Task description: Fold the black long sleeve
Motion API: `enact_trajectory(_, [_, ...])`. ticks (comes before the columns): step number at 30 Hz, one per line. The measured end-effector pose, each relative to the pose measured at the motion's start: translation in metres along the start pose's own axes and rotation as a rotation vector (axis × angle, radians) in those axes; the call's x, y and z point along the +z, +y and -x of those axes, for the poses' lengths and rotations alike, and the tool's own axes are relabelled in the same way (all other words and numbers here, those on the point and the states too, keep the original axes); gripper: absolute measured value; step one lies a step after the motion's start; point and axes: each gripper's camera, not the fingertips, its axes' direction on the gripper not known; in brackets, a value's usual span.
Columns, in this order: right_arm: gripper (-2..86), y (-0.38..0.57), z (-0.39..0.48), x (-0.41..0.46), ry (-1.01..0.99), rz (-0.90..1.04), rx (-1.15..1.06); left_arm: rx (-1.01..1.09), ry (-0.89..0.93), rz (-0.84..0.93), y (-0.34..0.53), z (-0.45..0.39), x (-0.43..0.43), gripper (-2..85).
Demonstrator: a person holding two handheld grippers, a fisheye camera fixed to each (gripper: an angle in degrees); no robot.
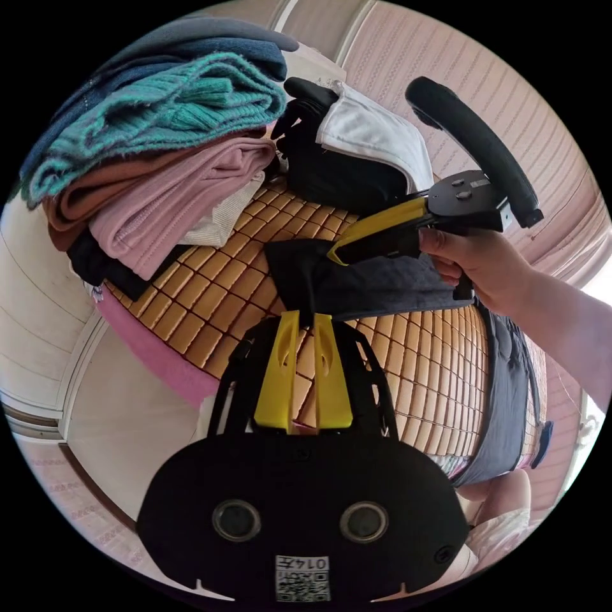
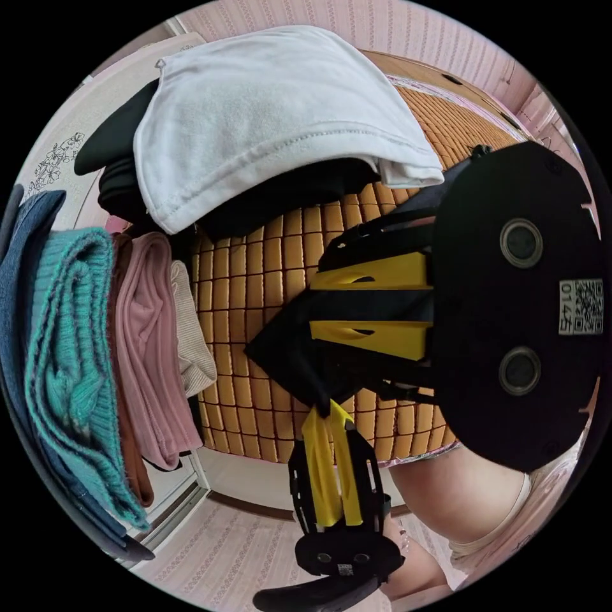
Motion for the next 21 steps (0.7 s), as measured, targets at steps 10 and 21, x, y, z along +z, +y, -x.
enact_trajectory(10, [-0.9, 0.131, -0.047, -0.074, -0.081, -0.290, 0.247, 0.214, 0.225, -0.237, 0.010, -0.092, -0.063, -0.9])
enact_trajectory(21, [-0.9, 0.496, -0.050, -0.229, 0.055, -0.617, 0.762, 0.773, 0.796, -0.259, 0.080, -0.379, -0.122, -0.8])
